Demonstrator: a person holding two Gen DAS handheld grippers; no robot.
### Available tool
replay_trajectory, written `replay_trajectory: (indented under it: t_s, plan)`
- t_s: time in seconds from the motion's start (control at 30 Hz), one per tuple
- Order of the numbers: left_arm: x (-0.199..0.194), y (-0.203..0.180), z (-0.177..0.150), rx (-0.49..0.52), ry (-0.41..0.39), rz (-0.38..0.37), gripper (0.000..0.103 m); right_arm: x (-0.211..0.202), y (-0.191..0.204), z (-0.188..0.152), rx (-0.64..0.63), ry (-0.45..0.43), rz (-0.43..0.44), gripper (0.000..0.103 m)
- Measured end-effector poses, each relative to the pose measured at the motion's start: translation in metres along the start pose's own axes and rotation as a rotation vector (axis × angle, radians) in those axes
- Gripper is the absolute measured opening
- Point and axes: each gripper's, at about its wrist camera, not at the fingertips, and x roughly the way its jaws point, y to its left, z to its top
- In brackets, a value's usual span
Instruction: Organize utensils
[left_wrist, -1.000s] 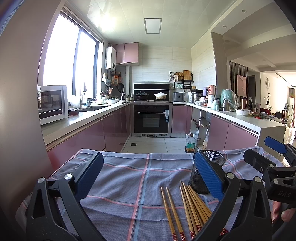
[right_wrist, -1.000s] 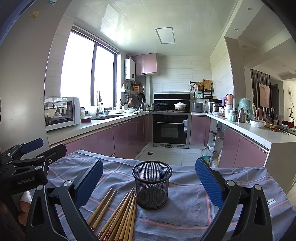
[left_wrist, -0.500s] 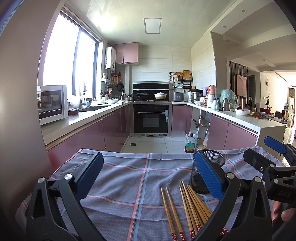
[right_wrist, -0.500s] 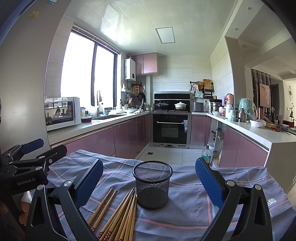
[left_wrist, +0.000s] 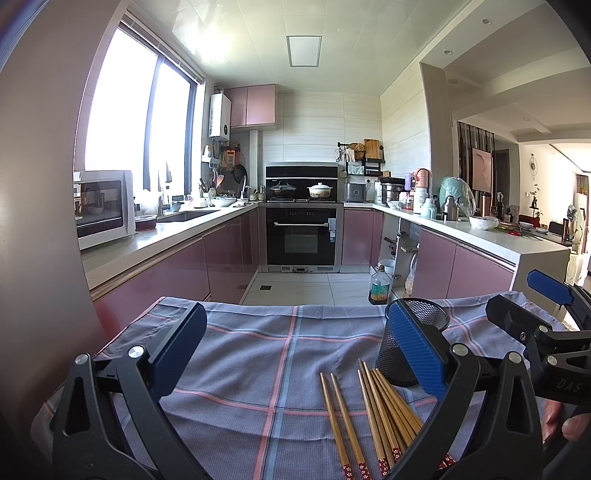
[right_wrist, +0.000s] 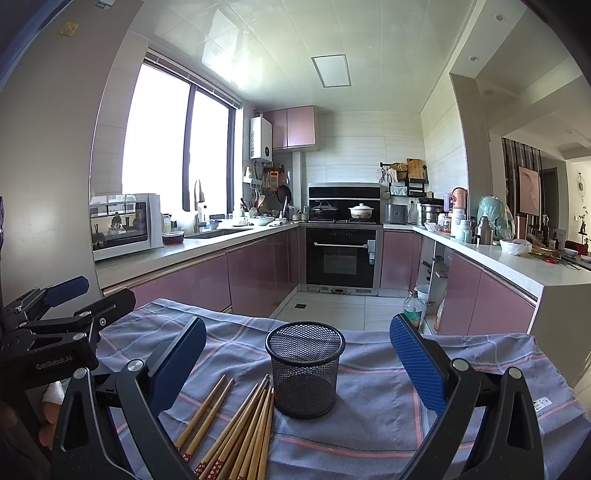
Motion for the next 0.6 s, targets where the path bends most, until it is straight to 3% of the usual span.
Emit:
replay_trajectory:
  t_s: [0.6]
  plan:
    - [0.0013, -0.0056, -0.0014, 0.003, 0.014, -0.006, 0.097, 0.0027, 0.0002, 0.0002, 0.001, 0.009, 0.003, 0.096]
